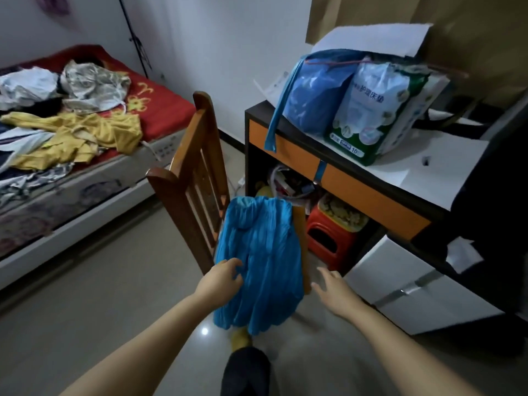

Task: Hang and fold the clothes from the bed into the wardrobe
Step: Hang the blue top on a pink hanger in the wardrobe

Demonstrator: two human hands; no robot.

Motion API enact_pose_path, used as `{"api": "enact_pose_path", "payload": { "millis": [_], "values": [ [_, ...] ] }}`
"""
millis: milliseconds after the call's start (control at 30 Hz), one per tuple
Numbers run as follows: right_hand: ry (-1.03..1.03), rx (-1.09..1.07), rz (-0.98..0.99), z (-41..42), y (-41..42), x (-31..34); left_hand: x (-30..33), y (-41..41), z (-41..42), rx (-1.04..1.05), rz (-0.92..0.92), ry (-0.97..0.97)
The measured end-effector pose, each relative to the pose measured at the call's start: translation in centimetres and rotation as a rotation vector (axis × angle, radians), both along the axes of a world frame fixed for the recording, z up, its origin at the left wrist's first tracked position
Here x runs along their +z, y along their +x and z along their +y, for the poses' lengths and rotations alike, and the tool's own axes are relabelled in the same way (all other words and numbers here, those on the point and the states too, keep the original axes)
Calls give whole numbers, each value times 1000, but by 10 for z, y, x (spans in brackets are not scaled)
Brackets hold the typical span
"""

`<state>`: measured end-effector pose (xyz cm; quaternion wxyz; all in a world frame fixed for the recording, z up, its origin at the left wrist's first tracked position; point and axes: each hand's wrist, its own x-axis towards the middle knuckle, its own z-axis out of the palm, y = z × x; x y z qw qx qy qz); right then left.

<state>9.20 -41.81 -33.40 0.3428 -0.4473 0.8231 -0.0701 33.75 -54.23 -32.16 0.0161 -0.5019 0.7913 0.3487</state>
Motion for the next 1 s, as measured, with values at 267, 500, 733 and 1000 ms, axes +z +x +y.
{"api": "enact_pose_path", "payload": {
  "millis": [267,500,733,1000],
  "values": [
    [55,-76,-62,-145,-52,-45,-45,-71,-135,10,-21,146],
    [68,-165,-158,-209,-62,-141,-142,-125,-181,110,-171,238],
    [122,-256,-73,-240,-70,-251,-257,-128,-205,478,-215,258],
    [-61,-644,-338,-281,-49,-297,-315,-128,-208,688,-127,274]
  ]
}}
